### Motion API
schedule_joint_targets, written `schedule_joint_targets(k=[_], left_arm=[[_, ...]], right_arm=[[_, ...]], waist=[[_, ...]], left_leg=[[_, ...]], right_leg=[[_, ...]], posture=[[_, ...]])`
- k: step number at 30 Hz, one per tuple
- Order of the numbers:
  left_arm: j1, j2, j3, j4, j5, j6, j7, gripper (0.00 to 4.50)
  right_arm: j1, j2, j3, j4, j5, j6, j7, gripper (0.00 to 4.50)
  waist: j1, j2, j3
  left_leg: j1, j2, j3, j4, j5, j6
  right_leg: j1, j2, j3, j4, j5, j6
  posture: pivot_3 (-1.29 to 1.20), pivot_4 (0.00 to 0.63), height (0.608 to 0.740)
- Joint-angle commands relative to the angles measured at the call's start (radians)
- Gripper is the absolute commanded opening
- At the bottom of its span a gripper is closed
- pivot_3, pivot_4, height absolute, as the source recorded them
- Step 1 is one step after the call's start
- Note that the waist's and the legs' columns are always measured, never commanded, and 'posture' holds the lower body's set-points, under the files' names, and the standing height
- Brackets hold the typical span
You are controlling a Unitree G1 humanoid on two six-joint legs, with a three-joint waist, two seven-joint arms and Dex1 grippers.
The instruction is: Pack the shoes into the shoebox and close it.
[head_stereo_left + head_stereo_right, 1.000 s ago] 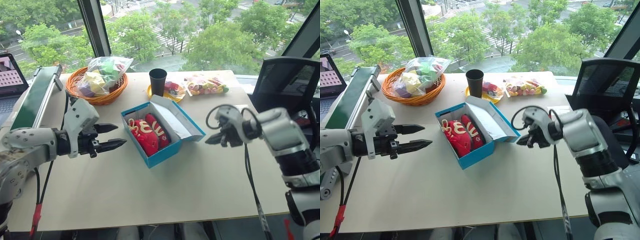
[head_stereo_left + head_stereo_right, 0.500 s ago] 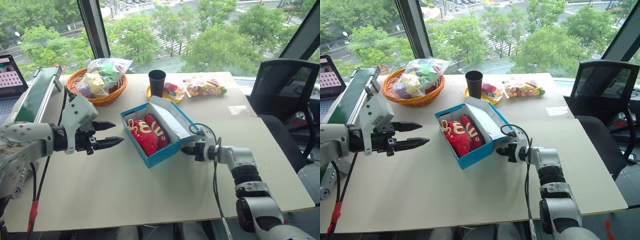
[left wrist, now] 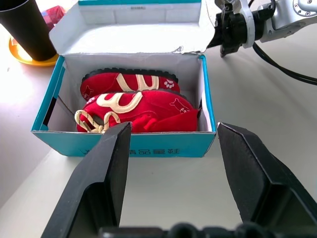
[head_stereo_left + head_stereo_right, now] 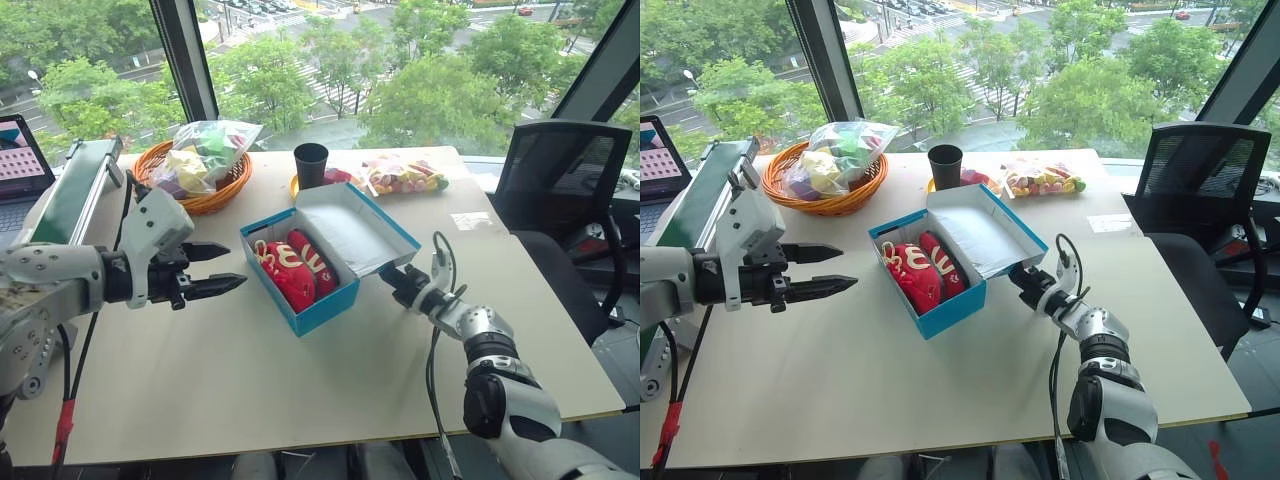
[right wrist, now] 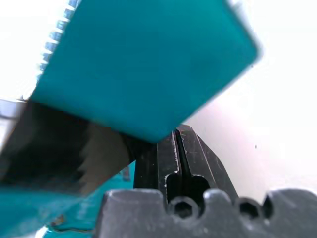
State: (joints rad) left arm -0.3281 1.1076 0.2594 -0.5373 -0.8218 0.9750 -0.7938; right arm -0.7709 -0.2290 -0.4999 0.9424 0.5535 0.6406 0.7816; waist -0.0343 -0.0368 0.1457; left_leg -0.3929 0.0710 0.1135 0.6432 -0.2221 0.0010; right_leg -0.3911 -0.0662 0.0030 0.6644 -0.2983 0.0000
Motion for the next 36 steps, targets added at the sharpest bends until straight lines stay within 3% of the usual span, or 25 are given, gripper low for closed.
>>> schedule_joint_targets(k=[1, 7, 21, 26, 36], left_arm=[[-0.024, 0.017, 0.033, -0.008, 0.002, -0.007, -0.003, 2.94], [-0.02, 0.016, 0.036, -0.014, 0.0, -0.003, 0.0, 2.94], [0.007, 0.01, 0.078, -0.04, -0.022, 0.022, 0.019, 2.94], [0.023, 0.003, 0.093, -0.058, -0.032, 0.032, 0.036, 2.94], [0.119, 0.008, 0.174, -0.099, -0.06, 0.066, 0.052, 2.94]], right_arm=[[-0.046, 0.003, 0.034, -0.153, 0.079, 0.074, 0.114, 0.08], [-0.017, 0.002, 0.094, -0.364, 0.157, 0.198, 0.172, 0.08], [-0.039, -0.027, 0.219, -0.678, 0.311, 0.447, 0.169, 0.08], [-0.004, -0.03, 0.349, -0.769, 0.3, 0.526, 0.157, 0.08], [-0.128, -0.031, 0.415, -0.58, 0.215, 0.444, 0.158, 0.08]], waist=[[-0.005, 0.0, 0.0], [0.001, 0.001, 0.0], [0.016, 0.001, 0.0], [0.017, 0.001, 0.0], [0.017, 0.001, 0.0]], left_leg=[[-0.001, 0.0, 0.0, 0.0, 0.0, 0.0], [-0.015, 0.001, 0.0, 0.0, 0.003, -0.005], [-0.014, 0.001, 0.001, 0.0, 0.0, 0.0], [-0.014, 0.001, 0.001, 0.0, 0.0, 0.0], [-0.014, 0.001, 0.002, 0.001, -0.001, 0.001]], right_leg=[[-0.001, 0.0, 0.001, 0.0, 0.0, 0.0], [-0.015, 0.001, 0.001, 0.0, 0.0, 0.0], [-0.015, 0.001, 0.002, 0.0, 0.0, 0.0], [-0.015, 0.001, 0.002, 0.001, 0.0, 0.0], [-0.015, 0.001, 0.002, 0.0, 0.0, 0.0]], posture=[[0.0, 0.15, 0.737], [0.0, 0.15, 0.737], [0.0, 0.15, 0.737], [0.0, 0.15, 0.737], [0.0, 0.15, 0.737]])
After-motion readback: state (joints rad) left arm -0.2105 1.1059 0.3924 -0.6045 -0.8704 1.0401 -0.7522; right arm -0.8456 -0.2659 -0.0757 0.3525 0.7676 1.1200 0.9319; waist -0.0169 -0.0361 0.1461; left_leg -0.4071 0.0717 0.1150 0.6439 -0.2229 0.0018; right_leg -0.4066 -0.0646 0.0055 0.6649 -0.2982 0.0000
